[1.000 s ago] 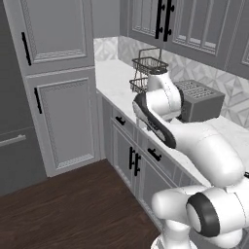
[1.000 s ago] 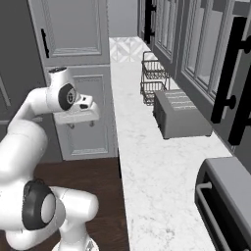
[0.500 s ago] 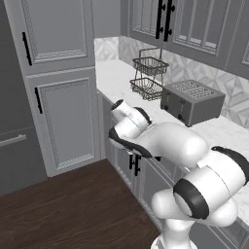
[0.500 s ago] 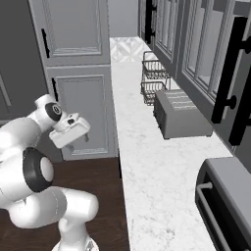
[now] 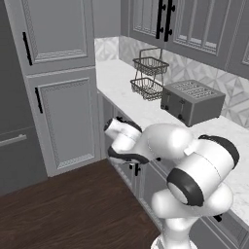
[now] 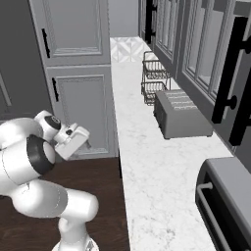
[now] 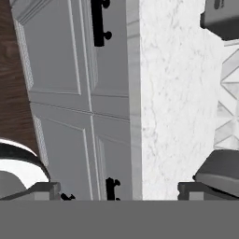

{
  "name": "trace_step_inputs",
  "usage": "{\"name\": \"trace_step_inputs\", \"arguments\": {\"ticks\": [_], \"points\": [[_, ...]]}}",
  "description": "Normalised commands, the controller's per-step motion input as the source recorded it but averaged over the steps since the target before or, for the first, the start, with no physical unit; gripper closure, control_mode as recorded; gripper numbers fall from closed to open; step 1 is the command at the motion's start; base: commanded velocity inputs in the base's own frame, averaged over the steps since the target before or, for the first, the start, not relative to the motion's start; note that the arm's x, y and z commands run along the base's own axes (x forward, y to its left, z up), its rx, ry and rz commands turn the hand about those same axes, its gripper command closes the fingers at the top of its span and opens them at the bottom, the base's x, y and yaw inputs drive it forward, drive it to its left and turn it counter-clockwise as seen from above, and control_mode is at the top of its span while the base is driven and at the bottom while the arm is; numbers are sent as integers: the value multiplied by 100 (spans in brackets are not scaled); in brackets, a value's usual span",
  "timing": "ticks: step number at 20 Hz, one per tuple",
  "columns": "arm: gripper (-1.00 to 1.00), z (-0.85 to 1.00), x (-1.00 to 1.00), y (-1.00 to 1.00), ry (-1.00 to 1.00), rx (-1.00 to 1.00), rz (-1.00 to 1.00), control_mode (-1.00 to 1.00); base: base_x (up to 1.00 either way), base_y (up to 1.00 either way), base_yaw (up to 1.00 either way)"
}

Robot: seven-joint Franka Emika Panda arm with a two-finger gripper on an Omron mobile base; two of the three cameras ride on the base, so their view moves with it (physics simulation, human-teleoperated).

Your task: Take a straw from the drawer in front and place it inside the glass cup on the dining counter.

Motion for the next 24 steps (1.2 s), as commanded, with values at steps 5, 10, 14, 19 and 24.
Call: {"name": "trace_step_inputs", "arguments": {"ticks": [5, 10, 14, 19, 24], "points": [[-100, -45, -33, -36, -4, -7, 1, -100, 0, 0, 0], [-100, -17, -11, -26, -1, -1, 0, -100, 0, 0, 0], [-100, -13, 5, -27, -3, -3, 0, -100, 0, 0, 0], [-100, -24, 17, -21, 0, -2, 0, -100, 0, 0, 0], [-100, -25, 26, -7, 0, -1, 0, -100, 0, 0, 0]]}}
